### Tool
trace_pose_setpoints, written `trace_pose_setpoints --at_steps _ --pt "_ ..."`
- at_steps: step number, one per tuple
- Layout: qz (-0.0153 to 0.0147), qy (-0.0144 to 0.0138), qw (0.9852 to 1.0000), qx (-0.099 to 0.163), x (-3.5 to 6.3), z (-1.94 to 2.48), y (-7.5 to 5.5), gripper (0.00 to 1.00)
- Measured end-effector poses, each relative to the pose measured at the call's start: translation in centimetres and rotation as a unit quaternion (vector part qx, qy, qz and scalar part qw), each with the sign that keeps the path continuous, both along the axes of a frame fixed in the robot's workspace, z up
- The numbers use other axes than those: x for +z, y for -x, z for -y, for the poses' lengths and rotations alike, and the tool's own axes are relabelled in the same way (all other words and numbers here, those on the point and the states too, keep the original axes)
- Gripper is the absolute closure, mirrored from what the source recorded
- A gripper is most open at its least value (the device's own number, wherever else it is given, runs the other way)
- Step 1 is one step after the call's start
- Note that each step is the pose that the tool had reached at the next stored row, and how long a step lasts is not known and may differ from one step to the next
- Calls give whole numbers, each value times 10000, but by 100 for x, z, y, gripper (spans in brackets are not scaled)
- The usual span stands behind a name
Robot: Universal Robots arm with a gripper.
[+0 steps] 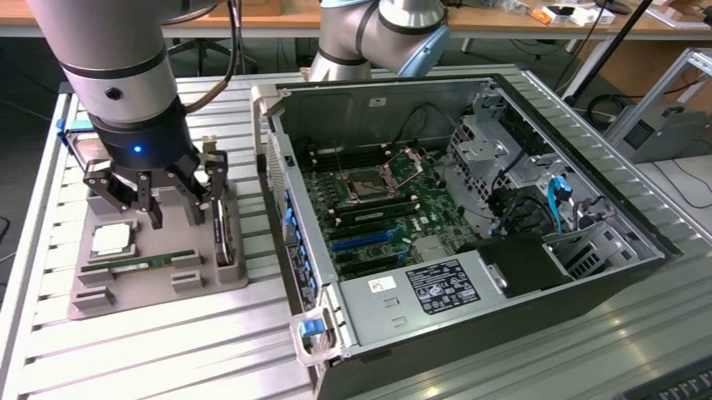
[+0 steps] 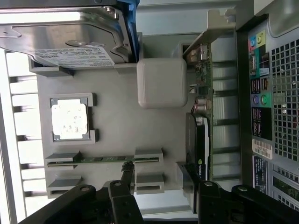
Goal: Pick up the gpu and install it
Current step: 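Pick up the gpu and move the gpu toward the slot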
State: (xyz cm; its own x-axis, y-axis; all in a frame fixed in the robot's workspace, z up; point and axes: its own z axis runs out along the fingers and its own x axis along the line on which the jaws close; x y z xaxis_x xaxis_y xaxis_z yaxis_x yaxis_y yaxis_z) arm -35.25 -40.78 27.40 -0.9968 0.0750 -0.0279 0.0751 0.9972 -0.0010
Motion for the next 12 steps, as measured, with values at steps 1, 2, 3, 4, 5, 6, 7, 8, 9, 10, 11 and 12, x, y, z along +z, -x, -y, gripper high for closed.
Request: trace_pose_setpoints --at_steps 1,2,3,4,5,6,7,8,9,10,11,12 --pt "0 3 10000 0 -4 0 0 46" --pt "0 6 10000 0 -7 0 -1 46" --pt "0 10 10000 0 -11 0 -3 46" --pt "0 13 10000 0 -15 0 -3 46" --pt "0 17 10000 0 -20 0 -4 46" --pt "0 20 10000 0 -23 0 -5 46" --pt "0 24 10000 0 -28 0 -7 46" --pt "0 27 10000 0 -32 0 -8 46" --pt "0 29 10000 0 -35 0 -10 46" --pt "0 32 10000 0 -40 0 -14 46" --pt "0 34 10000 0 -43 0 -16 46" --pt "1 36 10000 0 -47 0 -21 46"
